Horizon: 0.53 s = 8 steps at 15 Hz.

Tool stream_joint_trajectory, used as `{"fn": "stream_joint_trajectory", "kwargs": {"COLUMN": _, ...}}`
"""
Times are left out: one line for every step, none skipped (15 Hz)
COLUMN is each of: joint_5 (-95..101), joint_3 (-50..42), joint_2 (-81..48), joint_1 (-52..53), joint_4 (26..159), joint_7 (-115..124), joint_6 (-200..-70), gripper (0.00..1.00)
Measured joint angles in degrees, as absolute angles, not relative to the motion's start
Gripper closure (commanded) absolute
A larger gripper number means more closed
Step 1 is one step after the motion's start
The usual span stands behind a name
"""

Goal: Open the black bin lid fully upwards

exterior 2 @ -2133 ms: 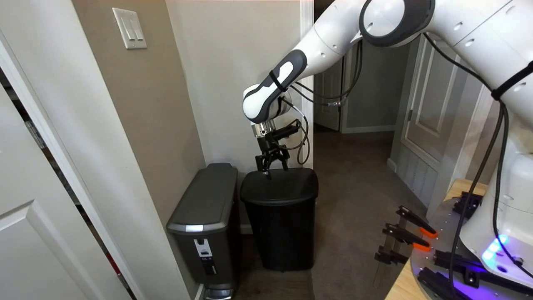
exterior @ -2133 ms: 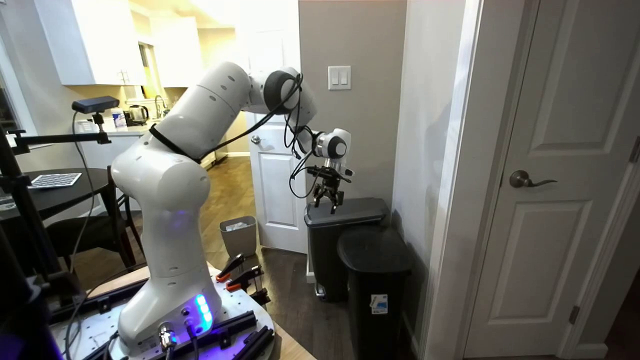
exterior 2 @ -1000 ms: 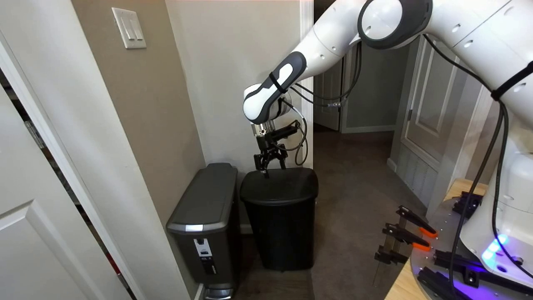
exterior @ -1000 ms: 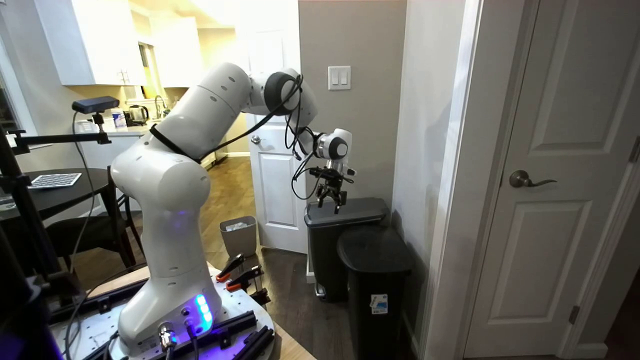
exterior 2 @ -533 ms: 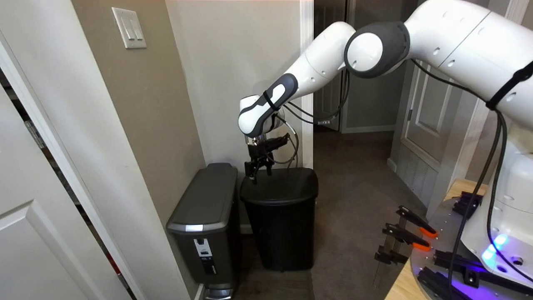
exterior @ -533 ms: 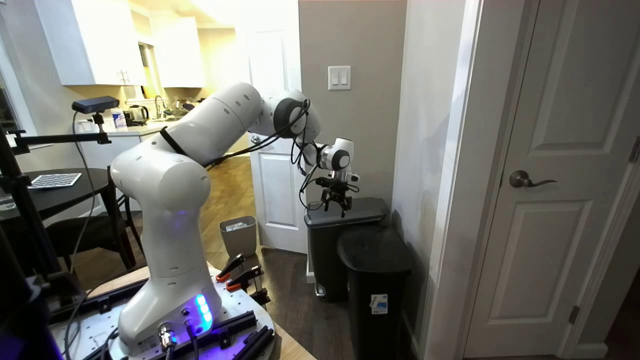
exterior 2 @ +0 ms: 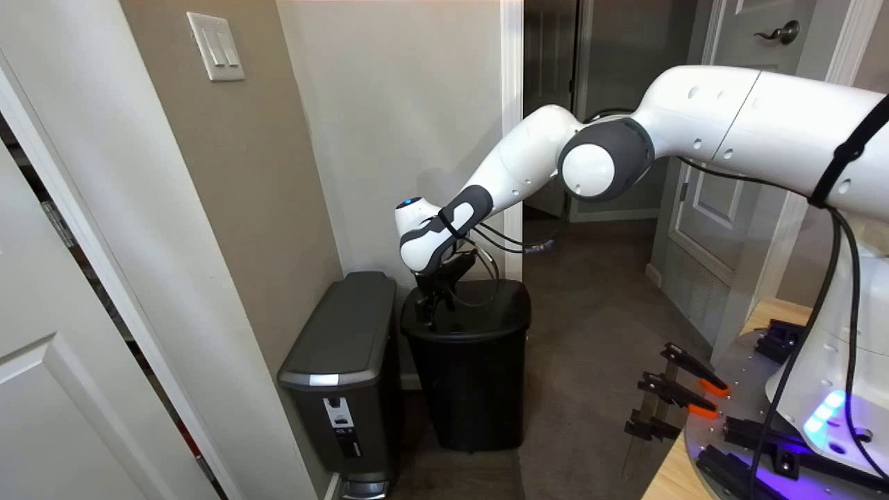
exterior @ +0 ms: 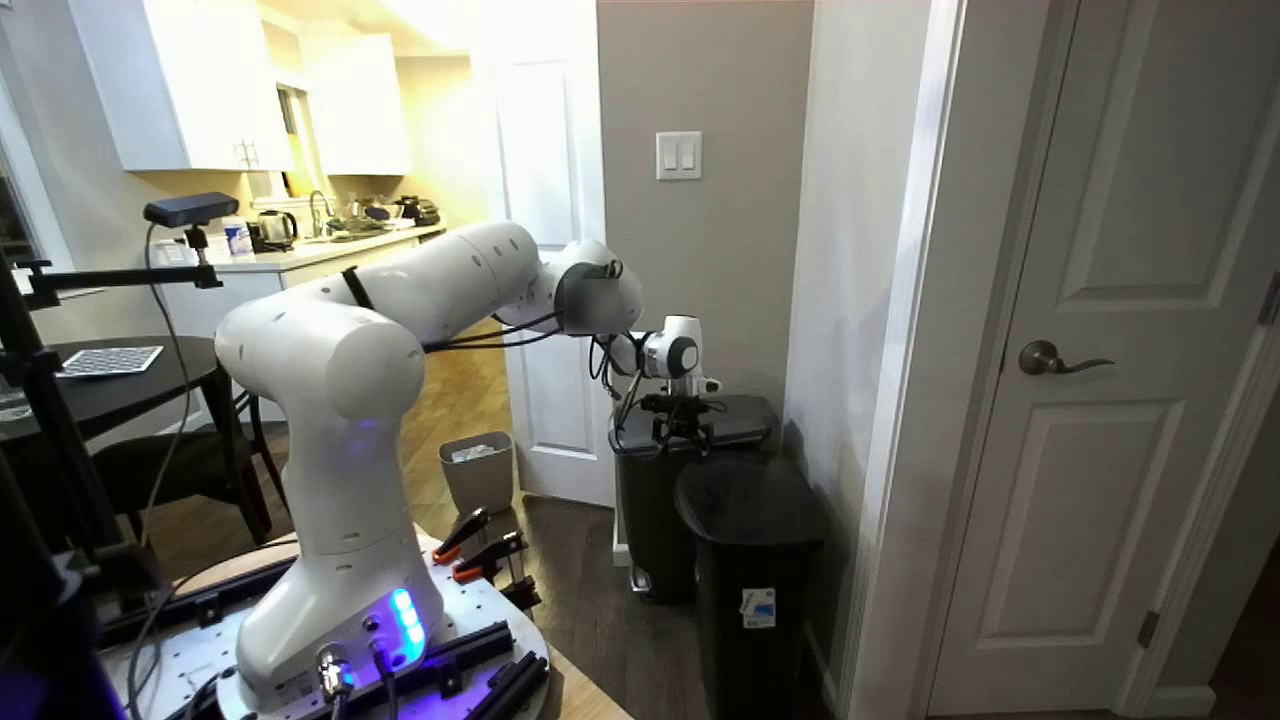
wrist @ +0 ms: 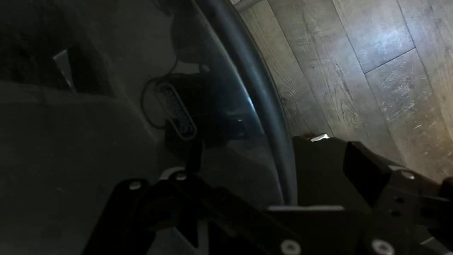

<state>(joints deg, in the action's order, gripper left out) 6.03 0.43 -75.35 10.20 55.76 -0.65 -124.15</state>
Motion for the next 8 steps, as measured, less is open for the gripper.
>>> {"fn": "stream_joint_trajectory", "kwargs": {"joint_5": 6.13, "joint_3": 0.29, "joint_2": -76.17, "joint_1": 10.39, "joint_4": 54.68, "joint_7": -0.65, "joint_6": -124.15, "gripper": 0.00}}
{"fn": "stream_joint_trajectory", "kwargs": {"joint_5": 6.15, "joint_3": 0.16, "joint_2": -76.64, "joint_1": 10.52, "joint_4": 54.00, "joint_7": -0.65, "joint_6": -124.15, "gripper": 0.00}}
{"fn": "stream_joint_trajectory", "kwargs": {"joint_5": 6.16, "joint_3": 0.06, "joint_2": -76.80, "joint_1": 10.57, "joint_4": 53.67, "joint_7": -0.65, "joint_6": -124.15, "gripper": 0.00}}
{"fn": "stream_joint_trajectory", "kwargs": {"joint_5": 6.16, "joint_3": 0.01, "joint_2": -76.84, "joint_1": 10.58, "joint_4": 53.45, "joint_7": -0.65, "joint_6": -124.14, "gripper": 0.00}}
{"fn": "stream_joint_trajectory", "kwargs": {"joint_5": 6.16, "joint_3": -0.02, "joint_2": -76.84, "joint_1": 10.58, "joint_4": 53.34, "joint_7": -0.65, "joint_6": -124.14, "gripper": 0.00}}
{"fn": "stream_joint_trajectory", "kwargs": {"joint_5": 6.16, "joint_3": -0.04, "joint_2": -76.84, "joint_1": 10.58, "joint_4": 53.28, "joint_7": -0.65, "joint_6": -124.14, "gripper": 0.00}}
{"fn": "stream_joint_trajectory", "kwargs": {"joint_5": 6.16, "joint_3": -0.05, "joint_2": -76.84, "joint_1": 10.58, "joint_4": 53.28, "joint_7": -0.65, "joint_6": -124.14, "gripper": 0.00}}
{"fn": "stream_joint_trajectory", "kwargs": {"joint_5": 6.16, "joint_3": -0.05, "joint_2": -76.84, "joint_1": 10.59, "joint_4": 53.28, "joint_7": -0.65, "joint_6": -124.14, "gripper": 0.00}}
